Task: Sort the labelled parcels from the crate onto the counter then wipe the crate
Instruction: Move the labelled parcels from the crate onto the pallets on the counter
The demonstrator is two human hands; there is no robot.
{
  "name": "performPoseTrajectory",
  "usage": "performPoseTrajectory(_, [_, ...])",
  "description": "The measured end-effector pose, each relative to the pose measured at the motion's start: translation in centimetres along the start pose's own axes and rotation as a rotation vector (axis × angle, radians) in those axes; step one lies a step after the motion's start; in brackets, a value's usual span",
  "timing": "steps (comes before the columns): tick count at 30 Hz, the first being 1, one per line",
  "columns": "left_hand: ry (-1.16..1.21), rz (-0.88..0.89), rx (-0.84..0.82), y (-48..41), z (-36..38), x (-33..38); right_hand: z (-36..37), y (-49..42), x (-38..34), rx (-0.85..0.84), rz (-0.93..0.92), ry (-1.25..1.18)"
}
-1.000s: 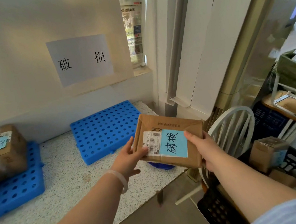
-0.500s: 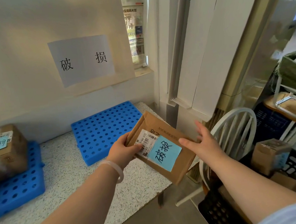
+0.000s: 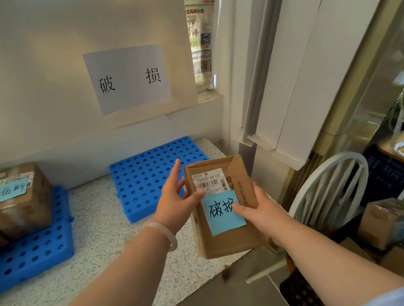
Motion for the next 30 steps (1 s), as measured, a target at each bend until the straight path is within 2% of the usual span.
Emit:
performPoseTrajectory(2, [0.0,0.07,0.012,0.6,0.0,-0.2,1.7,-0.6,0.3,0.005,0.042,-0.117])
performPoseTrajectory(5, [-0.227,0.116,0.038,1.2,-1.3,-1.4,4.2,-1.1,0.2,-0.027,0.086,-0.144])
performPoseTrajectory(13, [-0.327,0.043,0.272,1.0,-7.5,-3.9,8.7,-3.3,-2.8,-0.14,-0.14,0.255])
performPoseTrajectory(16, [-0.365,0.0,0.203,0.0,-8.9,-5.2,10.1,-5.3,-3.0,-0.154,-0.221,0.342])
performPoseTrajectory(21, [-0.485,-0.095,0.059,-2.5,-11.3,-8.3,13.5,-10.8,-3.6,-0.216,-0.244,0.422])
performPoseTrajectory(24, [-0.514,-0.171,0.067,-4.7,-13.2,-9.9,15.8,-14.8,-4.4,-0.271,-0.281,0.485])
performPoseTrajectory(30, [-0.537,-0.312,0.133,-10.8,-17.3,-13.2,20.2,-22.7,-4.3,-0.378,-0.24,0.549])
Point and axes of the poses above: each hand's wrist, its own y-axis away from the middle knuckle, its own z-axis out of the palm, x = y × z, the point moved 6 cm from there along -y, towards the middle knuckle, and after that the axes turned 1 degree about -z, right-handed, at the moved point
